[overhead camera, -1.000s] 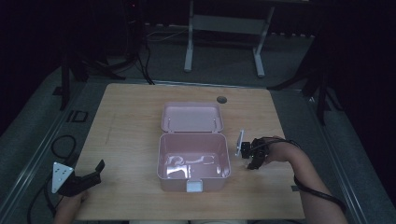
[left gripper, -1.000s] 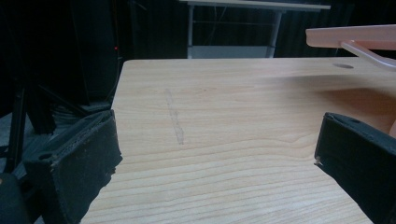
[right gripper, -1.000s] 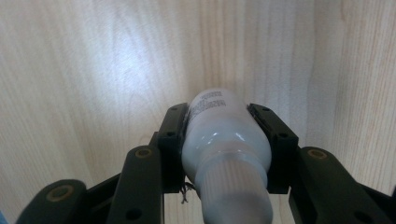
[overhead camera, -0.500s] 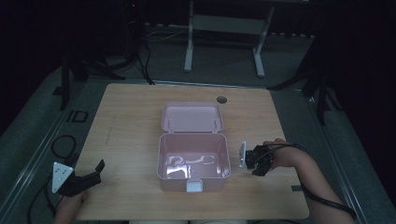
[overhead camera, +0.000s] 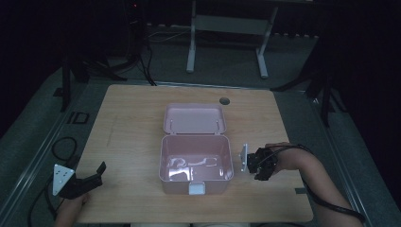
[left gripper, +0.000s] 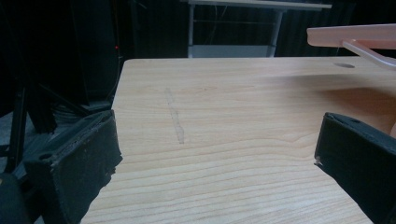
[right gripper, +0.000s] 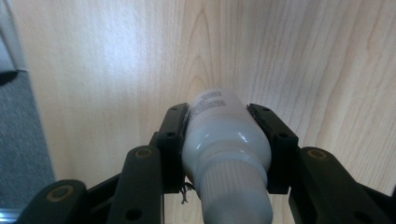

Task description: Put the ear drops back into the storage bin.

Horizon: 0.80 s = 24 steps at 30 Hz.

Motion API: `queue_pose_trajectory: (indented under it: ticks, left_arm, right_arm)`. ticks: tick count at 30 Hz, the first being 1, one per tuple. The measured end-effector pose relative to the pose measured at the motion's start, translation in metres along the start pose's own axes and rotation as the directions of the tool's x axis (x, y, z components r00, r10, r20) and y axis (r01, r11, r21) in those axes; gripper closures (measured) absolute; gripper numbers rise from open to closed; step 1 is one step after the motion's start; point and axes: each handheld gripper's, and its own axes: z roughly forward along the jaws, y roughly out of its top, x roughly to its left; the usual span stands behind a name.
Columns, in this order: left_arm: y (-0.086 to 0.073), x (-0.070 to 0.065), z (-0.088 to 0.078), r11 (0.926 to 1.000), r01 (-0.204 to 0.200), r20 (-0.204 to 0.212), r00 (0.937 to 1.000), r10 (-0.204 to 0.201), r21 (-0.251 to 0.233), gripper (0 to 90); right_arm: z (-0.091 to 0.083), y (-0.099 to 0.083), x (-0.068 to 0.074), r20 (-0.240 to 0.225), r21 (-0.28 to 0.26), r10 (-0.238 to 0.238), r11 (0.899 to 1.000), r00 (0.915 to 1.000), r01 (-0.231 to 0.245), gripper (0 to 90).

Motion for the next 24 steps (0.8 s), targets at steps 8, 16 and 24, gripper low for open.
queue_pose_trajectory:
  ticks: [8, 16, 24]
  left_arm:
    - [0.0, 0.0, 0.0, 1.0, 0.0, -0.001, 1.0, 0.0, 0.003, 0.4]
    - [0.0, 0.0, 0.0, 1.0, 0.002, 0.007, 1.0, -0.002, -0.001, 0.4]
    - [0.0, 0.0, 0.0, 1.0, 0.001, 0.004, 1.0, -0.001, 0.002, 0.3]
  right_arm:
    - [-0.019, 0.003, 0.004, -0.014, 0.009, 0.013, 1.0, 0.9998, -0.013, 59.5]
    - [-0.04, 0.012, 0.006, -0.008, 0.003, 0.053, 0.999, 0.9986, -0.053, 59.4]
    - [-0.058, 0.02, 0.009, 0.018, 0.021, 0.057, 0.998, 0.9982, -0.058, 59.4]
